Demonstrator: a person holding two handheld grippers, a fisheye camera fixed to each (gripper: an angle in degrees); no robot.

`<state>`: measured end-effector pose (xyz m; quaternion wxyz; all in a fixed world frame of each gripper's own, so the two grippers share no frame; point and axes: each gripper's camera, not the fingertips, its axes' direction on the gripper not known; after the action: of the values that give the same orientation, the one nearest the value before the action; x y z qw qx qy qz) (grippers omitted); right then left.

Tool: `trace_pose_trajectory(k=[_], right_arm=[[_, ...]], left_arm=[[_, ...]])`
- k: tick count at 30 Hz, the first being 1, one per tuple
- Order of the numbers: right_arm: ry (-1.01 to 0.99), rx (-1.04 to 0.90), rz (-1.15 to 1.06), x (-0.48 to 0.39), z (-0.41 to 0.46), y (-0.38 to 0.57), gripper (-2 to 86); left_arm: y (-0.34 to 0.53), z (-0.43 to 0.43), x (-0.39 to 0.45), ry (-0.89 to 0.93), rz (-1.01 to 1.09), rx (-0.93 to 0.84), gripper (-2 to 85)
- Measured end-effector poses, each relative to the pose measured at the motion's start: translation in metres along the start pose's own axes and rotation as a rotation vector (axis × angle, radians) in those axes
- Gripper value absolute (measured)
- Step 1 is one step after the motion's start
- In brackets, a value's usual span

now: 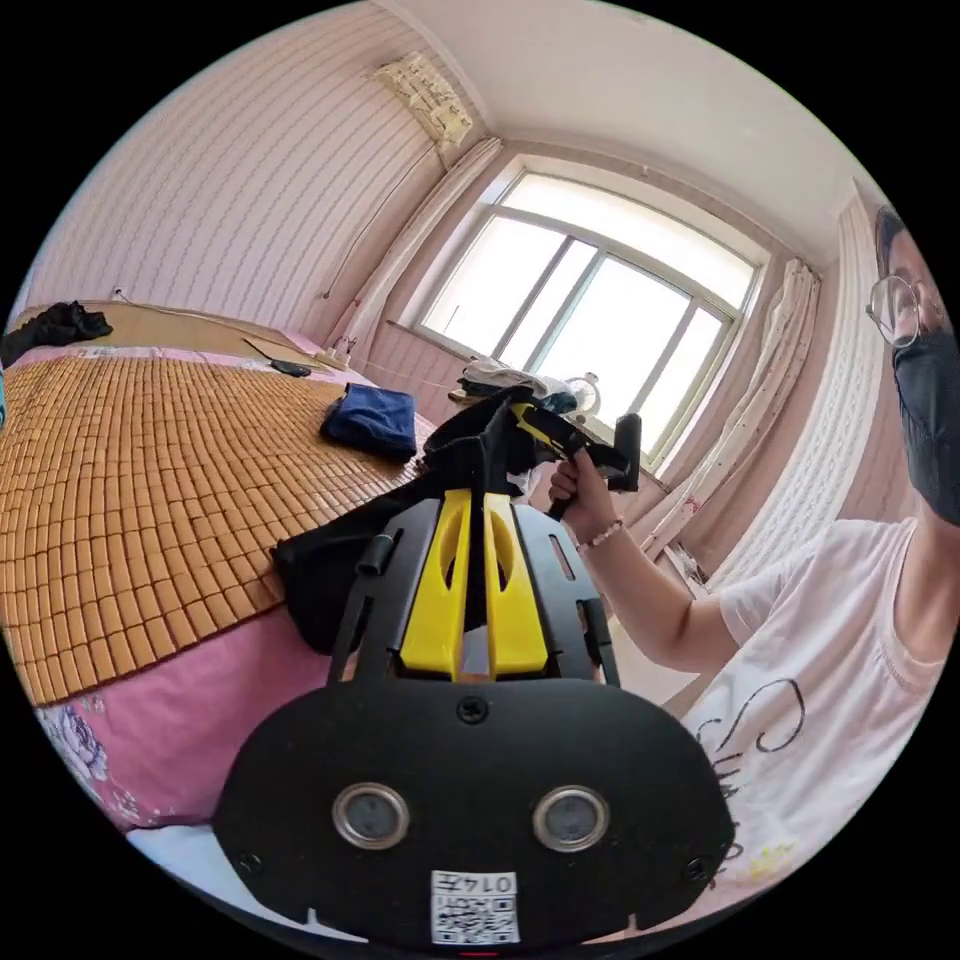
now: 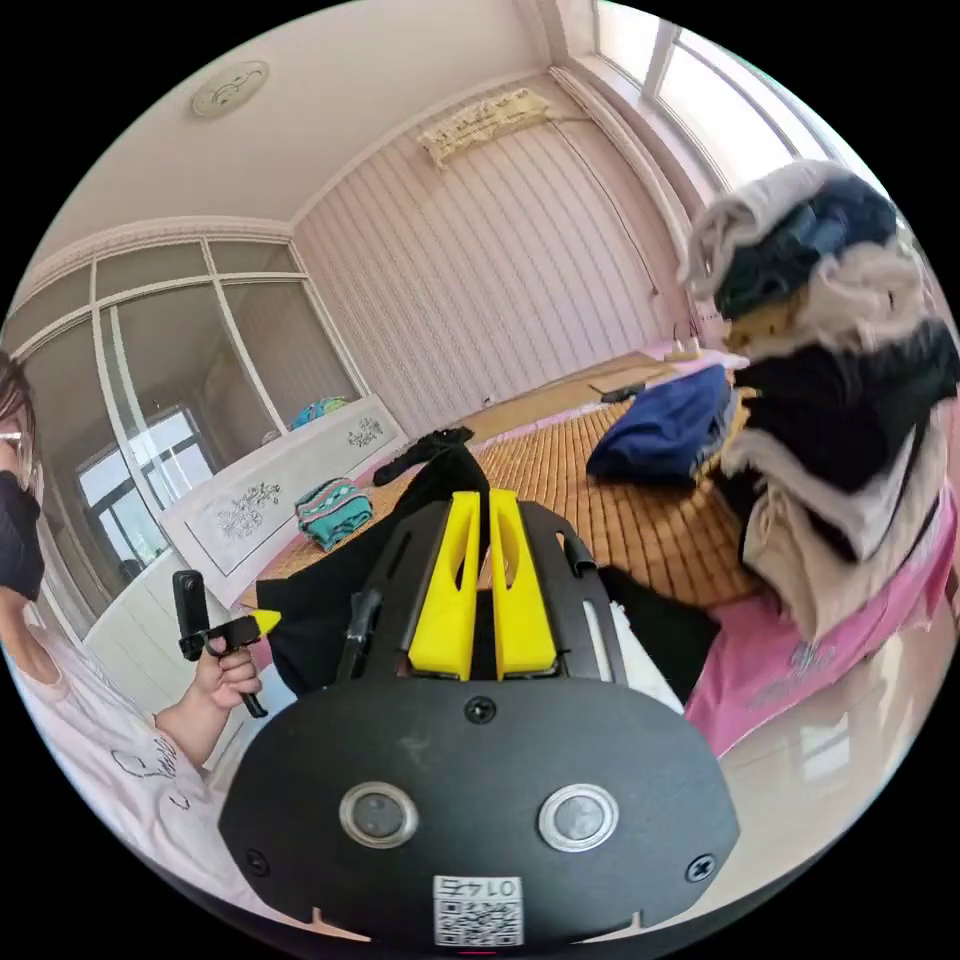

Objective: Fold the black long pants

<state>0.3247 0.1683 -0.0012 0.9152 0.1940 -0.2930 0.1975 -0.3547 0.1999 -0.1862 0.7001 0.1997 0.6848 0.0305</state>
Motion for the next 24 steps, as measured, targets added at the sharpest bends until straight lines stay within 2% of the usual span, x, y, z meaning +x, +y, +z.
trace_pose_trajectory(k=[2,3,5,8,11,14,16,19,24], right_arm=[[0.02,0.078,-0.215,-0.06,-0.013,-0.097,0.8],[0.003,0.11,-0.356,-0.11,-0.018,-0.155,0.8],[-0.08,0.074,-0.513,-0.184,-0.01,-0.229,0.8],[-0.175,-0.024,-0.64,-0.273,0.046,-0.288,0.8],[-0.119,-0.177,-0.729,-0.32,0.151,-0.263,0.7],[-0.111,-0.398,-0.732,-0.324,0.274,-0.18,0.6],[-0.125,-0.623,-0.683,-0.307,0.362,-0.104,0.5],[-0.166,-0.832,-0.565,-0.287,0.429,-0.032,0.4],[-0.205,-0.771,-0.555,-0.299,0.443,-0.028,0.5]], left_arm=[[-0.067,-0.038,0.04,0.015,0.144,0.225,-0.9],[-0.081,-0.052,0.051,-0.007,0.183,0.284,-0.9],[-0.114,-0.111,0.078,-0.101,0.276,0.461,-0.9],[-0.114,-0.167,0.065,-0.269,0.266,0.535,-0.9],[-0.075,-0.189,0.011,-0.435,0.111,0.444,-0.9],[-0.013,-0.197,-0.052,-0.587,-0.092,0.296,-0.9],[0.023,-0.2,-0.087,-0.62,-0.236,0.202,-0.8],[0.064,-0.204,-0.123,-0.572,-0.383,0.123,-0.9],[0.069,-0.212,-0.143,-0.573,-0.378,0.159,-0.8]])
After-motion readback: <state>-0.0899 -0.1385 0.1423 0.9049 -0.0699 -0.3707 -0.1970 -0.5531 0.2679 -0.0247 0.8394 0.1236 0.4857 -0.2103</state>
